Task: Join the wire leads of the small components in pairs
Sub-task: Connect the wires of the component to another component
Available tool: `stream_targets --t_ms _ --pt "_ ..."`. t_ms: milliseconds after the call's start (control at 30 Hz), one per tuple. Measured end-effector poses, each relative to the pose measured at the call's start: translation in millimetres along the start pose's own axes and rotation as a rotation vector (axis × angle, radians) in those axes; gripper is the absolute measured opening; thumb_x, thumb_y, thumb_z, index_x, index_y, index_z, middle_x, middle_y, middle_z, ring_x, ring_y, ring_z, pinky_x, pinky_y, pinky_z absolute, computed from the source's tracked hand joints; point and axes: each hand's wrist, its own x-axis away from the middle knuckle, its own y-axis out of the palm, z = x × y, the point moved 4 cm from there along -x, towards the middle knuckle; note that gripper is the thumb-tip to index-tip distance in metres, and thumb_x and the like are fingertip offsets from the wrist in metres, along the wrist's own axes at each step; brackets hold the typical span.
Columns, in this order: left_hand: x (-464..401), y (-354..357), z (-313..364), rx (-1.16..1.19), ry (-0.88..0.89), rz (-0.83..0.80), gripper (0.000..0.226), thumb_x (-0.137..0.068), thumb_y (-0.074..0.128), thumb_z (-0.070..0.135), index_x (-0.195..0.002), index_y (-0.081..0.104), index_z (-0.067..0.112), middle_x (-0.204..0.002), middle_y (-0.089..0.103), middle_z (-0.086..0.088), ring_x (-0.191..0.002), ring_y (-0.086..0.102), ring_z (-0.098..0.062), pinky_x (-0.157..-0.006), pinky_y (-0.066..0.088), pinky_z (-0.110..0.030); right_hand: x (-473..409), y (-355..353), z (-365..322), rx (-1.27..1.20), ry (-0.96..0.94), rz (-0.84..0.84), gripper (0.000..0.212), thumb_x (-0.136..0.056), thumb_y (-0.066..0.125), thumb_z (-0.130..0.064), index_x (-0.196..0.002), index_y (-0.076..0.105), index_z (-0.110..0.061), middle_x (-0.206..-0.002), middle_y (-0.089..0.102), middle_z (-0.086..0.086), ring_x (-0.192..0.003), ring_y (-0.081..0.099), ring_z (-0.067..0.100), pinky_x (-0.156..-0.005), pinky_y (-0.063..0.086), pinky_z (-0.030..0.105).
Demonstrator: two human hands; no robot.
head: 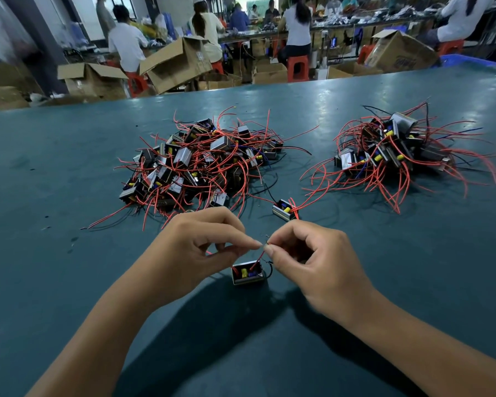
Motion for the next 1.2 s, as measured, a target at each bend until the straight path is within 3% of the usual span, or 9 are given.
stream_targets --t_ms 233,467,667,967,1200 --pt "-3.6 4.8 5.3 -0.125 0.122 0.116 0.015 -0.084 0.076 0.012 -0.097 0.08 0.019 -0.091 0.062 0.004 -0.081 0.06 -0.007 -0.074 0.041 -0.013 1.2 1.1 -2.7 -0.019 -0.002 -0.041 0.016 -0.084 0.072 -0.003 -0.076 0.069 -0.018 -0.059 0.058 -0.02 -0.053 0.051 0.001 -0.054 0.035 0.008" --pt "-2.1 4.3 1.4 -0.146 0.12 0.117 0.01 -0.086 0.074 0.016 -0.093 0.08 0.021 -0.092 0.059 0.003 -0.079 0.053 -0.002 -0.071 0.037 -0.012 2.2 3.0 -5.1 -0.052 -0.027 -0.072 0.009 -0.082 0.07 -0.01 -0.076 0.068 -0.017 -0.061 0.057 -0.019 -0.055 0.05 0.0 -0.055 0.035 0.009" --pt "-2.9 3.3 3.5 -0.193 0.177 0.071 0.008 -0.095 0.065 0.034 -0.098 0.071 0.032 -0.097 0.053 0.011 -0.086 0.052 -0.007 -0.073 0.038 -0.017 1.6 4.8 -4.1 -0.03 -0.056 -0.096 0.011 -0.084 0.074 -0.003 -0.079 0.07 -0.012 -0.064 0.059 -0.018 -0.057 0.053 0.0 -0.057 0.036 0.008" --pt "-2.6 2.8 3.1 -0.271 0.186 0.071 0.012 -0.096 0.066 0.026 -0.098 0.077 0.023 -0.098 0.058 0.006 -0.085 0.055 -0.016 -0.068 0.044 -0.03 1.1 3.1 -3.6 -0.028 -0.072 -0.086 0.008 -0.083 0.071 -0.007 -0.079 0.07 -0.013 -0.065 0.059 -0.018 -0.058 0.054 0.001 -0.058 0.037 0.008" --pt "-2.0 3.4 2.2 -0.289 0.19 0.078 0.016 -0.097 0.062 0.03 -0.097 0.077 0.024 -0.099 0.058 0.007 -0.084 0.054 -0.017 -0.067 0.043 -0.027 1.3 2.5 -3.2 -0.018 -0.095 -0.076 0.008 -0.082 0.071 -0.009 -0.079 0.069 -0.015 -0.068 0.06 -0.018 -0.061 0.056 0.0 -0.06 0.038 0.006"
